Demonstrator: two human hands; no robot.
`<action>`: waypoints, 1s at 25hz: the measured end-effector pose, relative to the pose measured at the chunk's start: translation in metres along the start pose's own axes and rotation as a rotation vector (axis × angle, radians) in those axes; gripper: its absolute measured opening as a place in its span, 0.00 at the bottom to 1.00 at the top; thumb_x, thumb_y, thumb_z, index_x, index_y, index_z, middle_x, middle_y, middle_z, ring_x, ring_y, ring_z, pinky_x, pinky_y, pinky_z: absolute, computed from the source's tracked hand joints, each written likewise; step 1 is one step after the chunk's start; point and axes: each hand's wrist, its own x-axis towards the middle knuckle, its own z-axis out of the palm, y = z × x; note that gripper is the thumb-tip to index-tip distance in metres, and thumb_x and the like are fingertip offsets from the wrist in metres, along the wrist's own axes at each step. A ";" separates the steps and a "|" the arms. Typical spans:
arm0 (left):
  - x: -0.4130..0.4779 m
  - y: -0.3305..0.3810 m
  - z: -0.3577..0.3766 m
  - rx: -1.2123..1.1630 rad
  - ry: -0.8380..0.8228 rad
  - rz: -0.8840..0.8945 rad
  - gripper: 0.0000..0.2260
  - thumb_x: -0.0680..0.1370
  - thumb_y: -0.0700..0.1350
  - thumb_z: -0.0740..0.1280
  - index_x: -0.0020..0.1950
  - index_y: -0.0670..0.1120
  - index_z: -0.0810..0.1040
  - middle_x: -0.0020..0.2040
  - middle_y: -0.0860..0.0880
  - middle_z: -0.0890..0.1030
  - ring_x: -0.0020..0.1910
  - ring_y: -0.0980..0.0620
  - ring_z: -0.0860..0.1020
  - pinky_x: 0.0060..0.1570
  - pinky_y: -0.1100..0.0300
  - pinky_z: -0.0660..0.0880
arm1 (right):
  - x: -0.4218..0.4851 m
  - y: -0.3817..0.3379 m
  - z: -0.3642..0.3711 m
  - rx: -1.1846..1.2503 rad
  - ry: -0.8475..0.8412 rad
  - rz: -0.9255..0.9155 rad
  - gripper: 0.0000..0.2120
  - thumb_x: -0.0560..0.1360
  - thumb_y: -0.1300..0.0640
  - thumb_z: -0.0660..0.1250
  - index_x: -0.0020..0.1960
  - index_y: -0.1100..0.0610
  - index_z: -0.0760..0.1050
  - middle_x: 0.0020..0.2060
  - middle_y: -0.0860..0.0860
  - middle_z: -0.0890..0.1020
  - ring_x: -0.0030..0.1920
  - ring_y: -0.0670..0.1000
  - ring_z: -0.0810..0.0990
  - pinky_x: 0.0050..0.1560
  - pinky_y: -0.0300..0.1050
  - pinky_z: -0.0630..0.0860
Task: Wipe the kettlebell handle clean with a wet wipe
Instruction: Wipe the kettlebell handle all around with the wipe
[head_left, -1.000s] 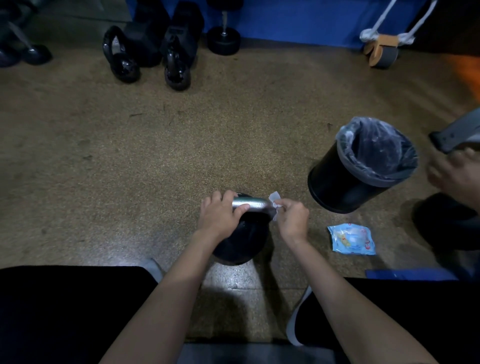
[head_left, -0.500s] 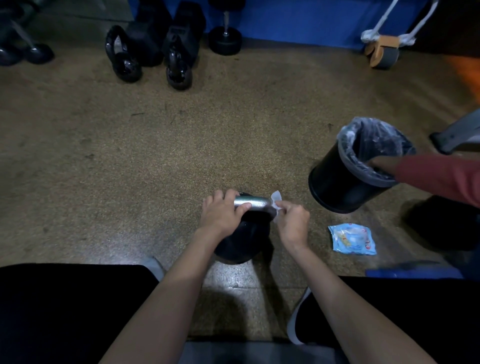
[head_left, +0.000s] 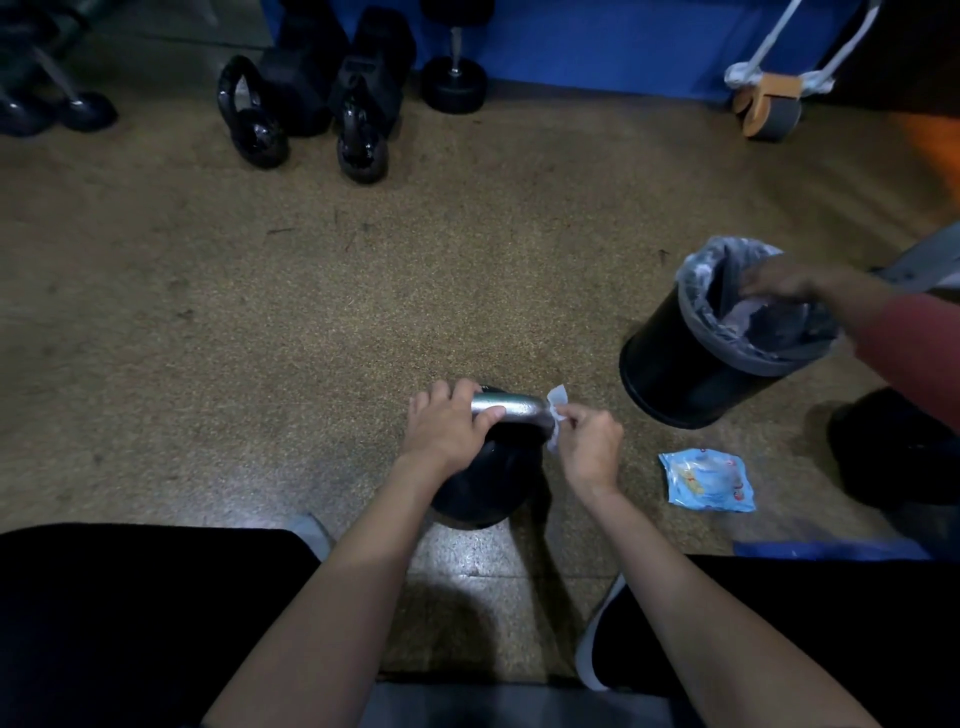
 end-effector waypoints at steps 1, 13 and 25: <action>0.000 0.000 0.001 0.000 0.001 0.001 0.23 0.78 0.62 0.55 0.68 0.51 0.66 0.65 0.42 0.69 0.64 0.39 0.67 0.70 0.48 0.59 | -0.001 -0.001 0.000 -0.003 0.010 -0.009 0.11 0.73 0.66 0.64 0.53 0.60 0.82 0.51 0.56 0.84 0.51 0.56 0.82 0.55 0.38 0.70; 0.001 0.000 0.002 0.012 0.002 0.000 0.23 0.78 0.62 0.55 0.69 0.51 0.65 0.65 0.42 0.69 0.63 0.40 0.67 0.68 0.49 0.59 | -0.012 0.007 0.010 0.112 0.044 0.083 0.12 0.74 0.67 0.64 0.55 0.62 0.81 0.52 0.56 0.84 0.52 0.54 0.82 0.51 0.33 0.69; 0.001 0.000 0.001 0.015 0.011 0.003 0.23 0.78 0.62 0.55 0.68 0.51 0.66 0.65 0.42 0.69 0.64 0.40 0.67 0.68 0.48 0.60 | -0.018 0.008 0.018 0.235 0.149 0.104 0.08 0.74 0.63 0.65 0.49 0.60 0.82 0.43 0.56 0.85 0.43 0.52 0.81 0.44 0.36 0.68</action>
